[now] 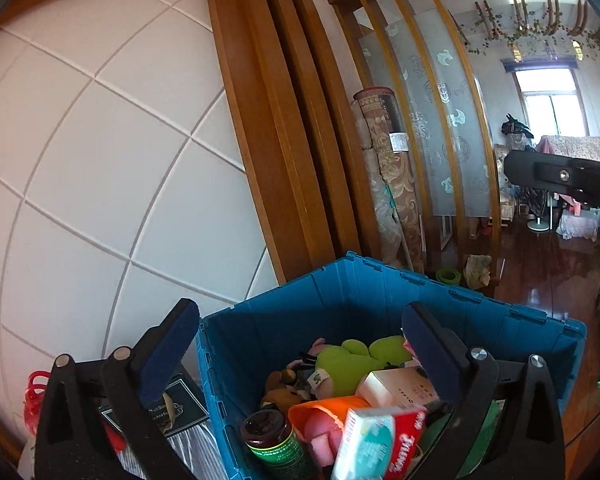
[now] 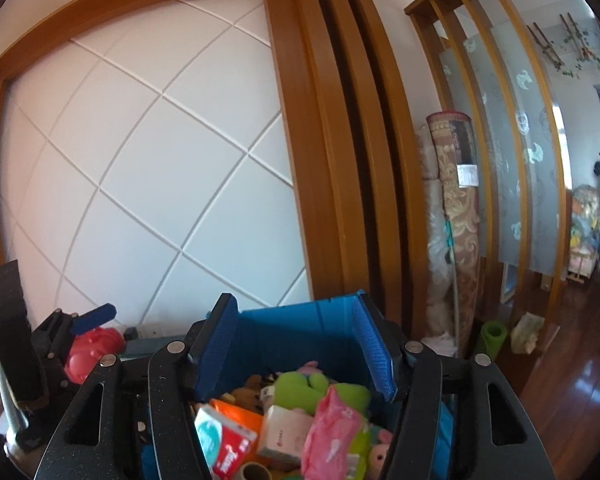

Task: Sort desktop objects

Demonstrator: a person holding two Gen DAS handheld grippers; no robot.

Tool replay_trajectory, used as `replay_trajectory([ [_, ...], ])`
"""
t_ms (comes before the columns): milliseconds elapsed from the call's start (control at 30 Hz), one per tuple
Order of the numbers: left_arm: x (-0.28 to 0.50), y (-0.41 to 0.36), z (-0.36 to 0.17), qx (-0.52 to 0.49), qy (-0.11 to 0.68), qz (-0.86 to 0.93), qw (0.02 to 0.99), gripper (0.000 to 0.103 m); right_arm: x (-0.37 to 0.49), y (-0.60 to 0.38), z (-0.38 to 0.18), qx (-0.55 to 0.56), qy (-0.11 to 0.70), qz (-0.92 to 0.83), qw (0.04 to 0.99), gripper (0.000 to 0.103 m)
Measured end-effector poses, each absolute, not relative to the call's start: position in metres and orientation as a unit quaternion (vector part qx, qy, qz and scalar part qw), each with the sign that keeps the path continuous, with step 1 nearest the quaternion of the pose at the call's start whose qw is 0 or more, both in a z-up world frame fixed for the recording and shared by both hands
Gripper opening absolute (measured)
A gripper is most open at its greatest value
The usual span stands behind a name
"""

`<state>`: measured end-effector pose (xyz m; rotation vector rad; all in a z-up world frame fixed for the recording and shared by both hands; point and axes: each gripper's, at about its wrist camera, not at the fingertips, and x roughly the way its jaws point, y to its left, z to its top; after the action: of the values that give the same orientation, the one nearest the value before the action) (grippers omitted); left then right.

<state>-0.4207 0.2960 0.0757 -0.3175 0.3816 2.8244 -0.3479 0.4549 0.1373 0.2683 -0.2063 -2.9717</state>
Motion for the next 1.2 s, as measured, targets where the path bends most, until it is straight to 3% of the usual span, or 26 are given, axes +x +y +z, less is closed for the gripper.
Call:
replay_trajectory([
  [67, -0.421, 0.297, 0.074, -0.108, 0.127, 0.978, 0.129, 0.103, -0.34, 0.459, 0.139, 0.082, -0.077, -0.99, 0.08, 0.063],
  [200, -0.41, 0.293, 0.069, -0.097, 0.123, 0.981, 0.119, 0.103, -0.316, 0.466, 0.142, 0.057, -0.092, -0.991, 0.08, 0.08],
  [400, -0.387, 0.281, 0.064, -0.098, 0.124, 0.981, 0.114, 0.103, -0.267, 0.461, 0.151, 0.024, -0.106, -0.99, 0.089, 0.089],
  [800, -0.265, 0.208, 0.046, -0.08, 0.102, 0.985, 0.114, 0.103, -0.137, 0.39, 0.145, 0.027, -0.119, -0.992, 0.04, 0.095],
  [1200, -0.166, 0.12, -0.004, -0.15, 0.093, 0.978, 0.113, 0.103, -0.028, 0.283, 0.082, 0.109, -0.127, -0.986, 0.006, 0.096],
])
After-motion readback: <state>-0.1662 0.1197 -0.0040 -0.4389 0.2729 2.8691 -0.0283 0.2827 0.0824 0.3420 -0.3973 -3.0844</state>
